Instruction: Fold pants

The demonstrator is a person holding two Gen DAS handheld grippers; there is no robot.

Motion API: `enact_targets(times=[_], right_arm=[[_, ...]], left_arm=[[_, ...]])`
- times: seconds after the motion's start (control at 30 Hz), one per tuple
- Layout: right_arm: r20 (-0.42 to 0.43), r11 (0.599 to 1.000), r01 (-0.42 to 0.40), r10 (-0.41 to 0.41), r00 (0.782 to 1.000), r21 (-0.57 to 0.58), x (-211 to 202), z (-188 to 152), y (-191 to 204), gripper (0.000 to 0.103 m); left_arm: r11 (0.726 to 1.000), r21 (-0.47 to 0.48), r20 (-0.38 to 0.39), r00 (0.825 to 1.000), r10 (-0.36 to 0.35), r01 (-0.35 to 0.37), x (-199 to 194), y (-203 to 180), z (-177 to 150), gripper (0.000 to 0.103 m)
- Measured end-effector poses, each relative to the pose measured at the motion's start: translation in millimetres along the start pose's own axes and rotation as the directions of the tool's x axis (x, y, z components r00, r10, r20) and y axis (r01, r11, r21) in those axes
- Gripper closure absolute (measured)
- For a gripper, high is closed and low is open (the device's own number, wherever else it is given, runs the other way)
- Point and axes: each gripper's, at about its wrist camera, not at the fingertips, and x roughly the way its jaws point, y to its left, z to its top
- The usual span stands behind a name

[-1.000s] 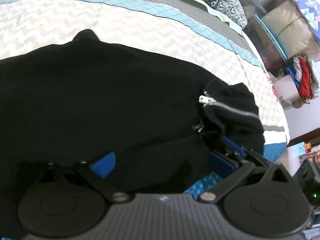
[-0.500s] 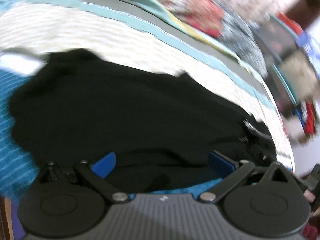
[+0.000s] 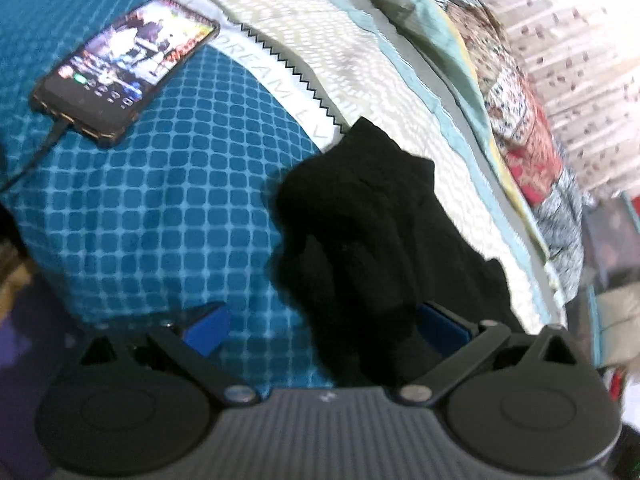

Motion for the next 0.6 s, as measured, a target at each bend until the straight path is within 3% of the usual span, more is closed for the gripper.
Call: enact_targets(times=[0.13, 0.23, 0.37, 0.43, 0.53, 0.57, 0.6], right_arm=[[-0.015, 1.0, -0.006, 0.006, 1.0, -0.013, 12.5, 6.7, 16.6, 0.083], [-0.025, 0.999, -0.032, 0.032, 0.999, 0.018, 26.6, 16.5, 22.6, 0.083], [-0.036, 0.995, -0.078, 0.08, 0.996, 0.055, 50.8, 28.7, 32.5, 0.083], [-0.067, 0.989, -0.104, 0.112, 0.991, 0.108, 67.8, 30.4, 32.6, 0.083], [-0.185, 0.958, -0.102, 0.155, 0.97, 0.268, 104.0, 19.9, 18.4, 0.084], [-0.171, 0.936, -0.112, 0.177, 0.969, 0.333, 107.7, 14.6, 9.4, 0.086], [-0.159, 0.914, -0.127, 0.201, 0.967, 0.385, 108.1, 11.8, 1.9, 0.088]], left_arm=[[0.999, -0.028, -0.003, 1.0, -0.021, 0.021, 14.5, 2.9, 13.8, 0.0], [0.997, 0.005, 0.029, 0.997, -0.072, 0.072, 9.9, -2.9, 14.0, 0.002], [0.997, 0.009, 0.034, 0.997, -0.072, 0.072, 13.0, -4.0, 15.8, 0.005], [0.998, -0.015, 0.031, 0.998, -0.063, 0.063, 18.8, -0.5, 16.4, 0.003], [0.999, -0.005, 0.041, 0.998, -0.046, 0.046, 25.5, -3.7, 17.2, 0.001], [0.999, 0.005, 0.042, 0.999, -0.033, 0.033, 25.4, -6.3, 16.8, 0.006], [0.999, 0.035, 0.05, 0.999, -0.02, 0.019, 22.6, -9.9, 15.3, 0.029]])
